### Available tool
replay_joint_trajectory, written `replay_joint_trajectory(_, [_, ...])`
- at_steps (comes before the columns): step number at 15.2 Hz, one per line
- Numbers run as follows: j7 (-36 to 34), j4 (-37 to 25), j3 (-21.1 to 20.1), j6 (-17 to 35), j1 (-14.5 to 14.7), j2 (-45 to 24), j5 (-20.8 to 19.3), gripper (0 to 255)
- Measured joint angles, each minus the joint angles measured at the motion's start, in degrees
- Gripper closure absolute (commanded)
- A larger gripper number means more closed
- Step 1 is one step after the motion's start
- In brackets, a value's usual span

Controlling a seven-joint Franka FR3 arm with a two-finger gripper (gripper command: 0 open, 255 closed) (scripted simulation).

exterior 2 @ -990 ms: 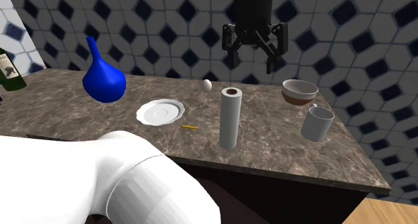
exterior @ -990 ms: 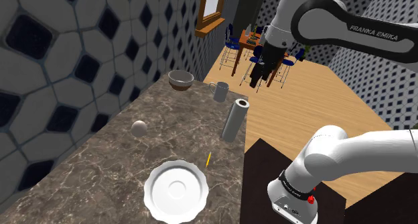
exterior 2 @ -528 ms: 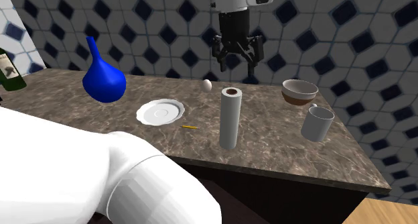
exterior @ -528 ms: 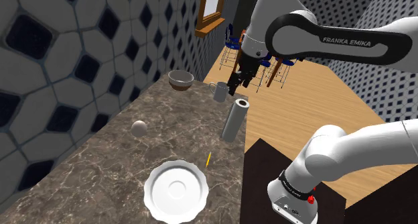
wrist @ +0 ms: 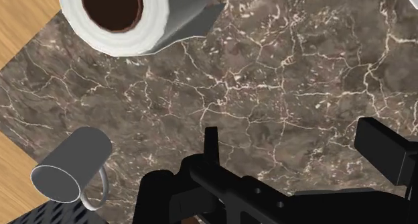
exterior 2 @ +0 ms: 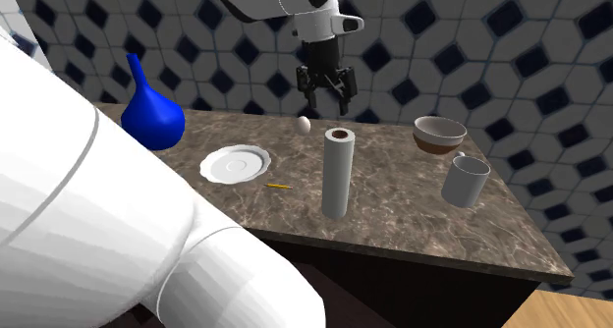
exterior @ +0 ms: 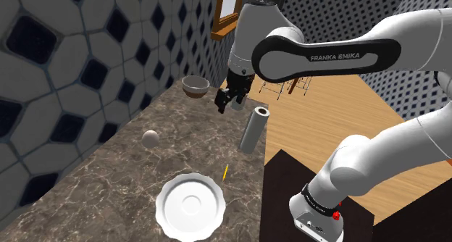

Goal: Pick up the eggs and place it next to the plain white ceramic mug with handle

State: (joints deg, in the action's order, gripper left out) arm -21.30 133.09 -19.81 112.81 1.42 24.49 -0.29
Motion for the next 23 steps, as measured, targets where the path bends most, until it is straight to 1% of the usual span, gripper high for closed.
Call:
replay_joint_trajectory(3, [-4.34,-2.32,-3.23,2.88,-0.05,-5.27,-1.45,0])
replay_joint_trajectory(6, [-9.05,-6.31,-6.28,4.72,-0.27,-11.51,-4.10,0])
replay_joint_trajectory(10, [-15.95,-11.56,-9.67,6.97,0.00,-20.34,-9.27,0])
replay_joint_trajectory(13, [-21.28,-16.83,-11.23,7.55,1.07,-27.81,-14.33,0])
replay_joint_trajectory(15, [-24.46,-19.86,-11.66,7.67,2.32,-32.13,-17.44,0])
replay_joint_trajectory(17, [-27.83,-25.16,-11.75,6.52,4.43,-37.75,-21.08,0])
replay_joint_trajectory(20, [-31.34,-31.99,-10.85,5.65,7.62,-45.35,-25.65,0])
replay_joint_trajectory(21, [-32.30,-35.02,-10.58,4.53,9.03,-47.77,-26.83,0])
replay_joint_trajectory(23, [-33.63,-38.38,-10.01,3.90,10.87,-51.06,-28.52,0])
